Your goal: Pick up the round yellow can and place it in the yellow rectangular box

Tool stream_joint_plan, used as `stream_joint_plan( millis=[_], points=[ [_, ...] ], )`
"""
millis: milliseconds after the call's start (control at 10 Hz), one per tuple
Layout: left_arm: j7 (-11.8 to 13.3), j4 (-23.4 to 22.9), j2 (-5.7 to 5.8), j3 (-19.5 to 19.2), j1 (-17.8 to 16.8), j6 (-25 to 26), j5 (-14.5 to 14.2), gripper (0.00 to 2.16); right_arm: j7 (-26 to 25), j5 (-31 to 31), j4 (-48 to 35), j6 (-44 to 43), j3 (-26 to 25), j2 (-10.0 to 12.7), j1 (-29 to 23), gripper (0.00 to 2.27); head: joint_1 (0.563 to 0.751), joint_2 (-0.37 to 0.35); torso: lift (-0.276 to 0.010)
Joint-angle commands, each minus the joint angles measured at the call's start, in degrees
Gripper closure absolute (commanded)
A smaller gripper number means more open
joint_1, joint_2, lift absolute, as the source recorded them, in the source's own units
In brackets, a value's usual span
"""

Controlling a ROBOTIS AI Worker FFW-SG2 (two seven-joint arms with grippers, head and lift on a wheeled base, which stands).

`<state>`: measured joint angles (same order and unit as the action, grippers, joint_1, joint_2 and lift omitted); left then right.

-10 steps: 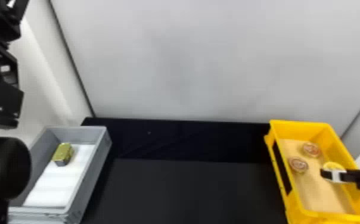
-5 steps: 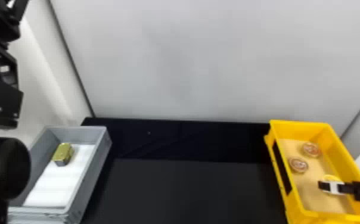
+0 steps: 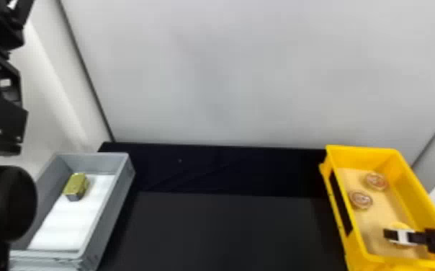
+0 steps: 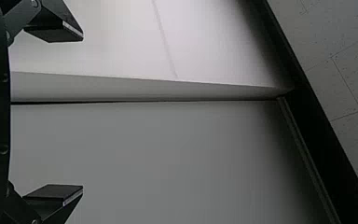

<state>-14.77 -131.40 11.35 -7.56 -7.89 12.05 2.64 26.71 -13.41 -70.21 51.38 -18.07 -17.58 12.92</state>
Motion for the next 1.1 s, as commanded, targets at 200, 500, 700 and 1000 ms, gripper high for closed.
stream_joint_plan(
  millis=[200, 500, 700, 1000],
  points=[
    [0.0, 0.0, 0.0, 0.09, -0.2, 0.09, 0.0, 0.13, -0.07, 1.53, 0.17, 0.32, -0.22, -0.09, 0.0, 0.45, 0.663, 0.054, 0.0],
    [0.0, -0.09, -0.09, 0.09, -0.2, 0.18, 0.0, 0.13, -0.16, 3.21, -1.06, 1.38, -0.39, -0.44, -0.44, 0.04, 0.663, 0.054, 0.0],
    [0.0, -0.18, -0.09, -0.17, -0.02, 0.27, 0.0, 0.13, -0.86, 3.29, -10.38, 3.31, 0.14, -0.35, -1.84, 0.05, 0.663, 0.054, 0.0],
    [0.0, -0.18, -0.09, -0.35, 0.15, 0.27, 0.0, 0.13, -6.14, 3.21, -28.4, 9.64, 2.77, -0.35, 0.88, 0.11, 0.663, 0.054, 0.0]
  ],
)
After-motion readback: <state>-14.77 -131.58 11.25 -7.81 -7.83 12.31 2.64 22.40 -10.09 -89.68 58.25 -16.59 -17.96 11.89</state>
